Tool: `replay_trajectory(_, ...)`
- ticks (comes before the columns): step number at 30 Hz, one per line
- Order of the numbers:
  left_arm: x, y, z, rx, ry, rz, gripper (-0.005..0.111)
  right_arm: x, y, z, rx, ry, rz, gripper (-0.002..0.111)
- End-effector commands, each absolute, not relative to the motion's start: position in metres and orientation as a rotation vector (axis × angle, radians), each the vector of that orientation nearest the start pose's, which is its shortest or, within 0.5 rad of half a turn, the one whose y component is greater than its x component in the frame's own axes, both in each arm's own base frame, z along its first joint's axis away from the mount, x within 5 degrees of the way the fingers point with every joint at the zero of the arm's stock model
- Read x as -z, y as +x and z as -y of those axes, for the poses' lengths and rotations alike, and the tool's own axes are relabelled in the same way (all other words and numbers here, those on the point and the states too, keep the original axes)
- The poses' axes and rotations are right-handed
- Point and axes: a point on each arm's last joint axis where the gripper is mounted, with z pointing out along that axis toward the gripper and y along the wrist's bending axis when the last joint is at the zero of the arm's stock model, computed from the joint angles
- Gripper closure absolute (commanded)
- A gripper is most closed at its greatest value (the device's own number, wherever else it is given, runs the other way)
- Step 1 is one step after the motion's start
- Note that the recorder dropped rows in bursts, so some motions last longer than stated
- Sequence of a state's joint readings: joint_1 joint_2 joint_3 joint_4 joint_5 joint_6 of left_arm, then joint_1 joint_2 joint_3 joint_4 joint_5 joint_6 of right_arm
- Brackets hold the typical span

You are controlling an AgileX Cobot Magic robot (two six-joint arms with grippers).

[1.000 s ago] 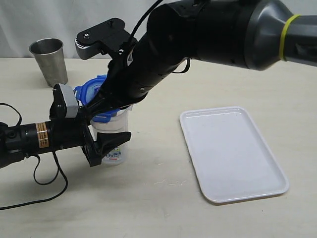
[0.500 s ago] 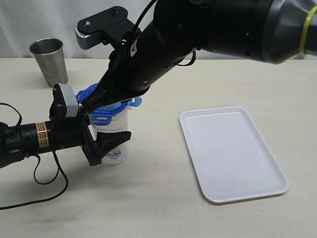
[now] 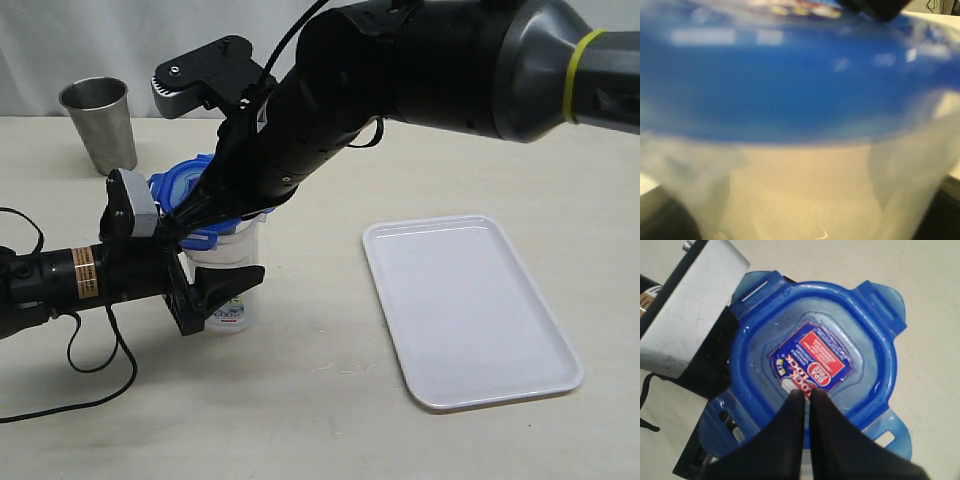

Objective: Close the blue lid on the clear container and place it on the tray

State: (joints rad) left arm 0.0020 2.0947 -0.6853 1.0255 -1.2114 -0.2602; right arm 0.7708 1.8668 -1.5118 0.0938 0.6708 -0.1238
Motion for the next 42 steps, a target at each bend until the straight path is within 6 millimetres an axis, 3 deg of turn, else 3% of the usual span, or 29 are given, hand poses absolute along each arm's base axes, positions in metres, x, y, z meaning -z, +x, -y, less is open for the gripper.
replay_trajectory(1, -0.091, 0.308, 0.074, 0.725, 0.827, -1.650, 0.106, -0.257, 0.298, -0.295, -0.332, -1.066, -2.357, 0.104)
replay_trajectory(4, -0.091, 0.308, 0.074, 0.727, 0.829, -1.650, 0.097, -0.257, 0.298, -0.295, -0.332, -1.066, -2.357, 0.104)
replay_trajectory(9, -0.091, 0.308, 0.073, 0.727, 0.830, -1.650, 0.042, -0.257, 0.298, -0.295, -0.326, -1.070, -2.358, 0.104)
replay_trajectory(12, -0.091, 0.309, 0.072, 0.723, 0.823, -1.651, 0.023, -0.256, 0.298, -0.295, -0.323, -1.072, -2.359, 0.104)
replay_trajectory(21, -0.089, 0.307, 0.049, 0.712, 0.853, -1.661, 0.022, -0.256, 0.298, -0.295, -0.323, -1.073, -2.361, 0.104)
replay_trajectory(42, -0.088, 0.303, 0.044, 0.725, 0.895, -1.659, 0.022, -0.256, 0.298, -0.294, -0.312, -1.082, -2.355, 0.104)
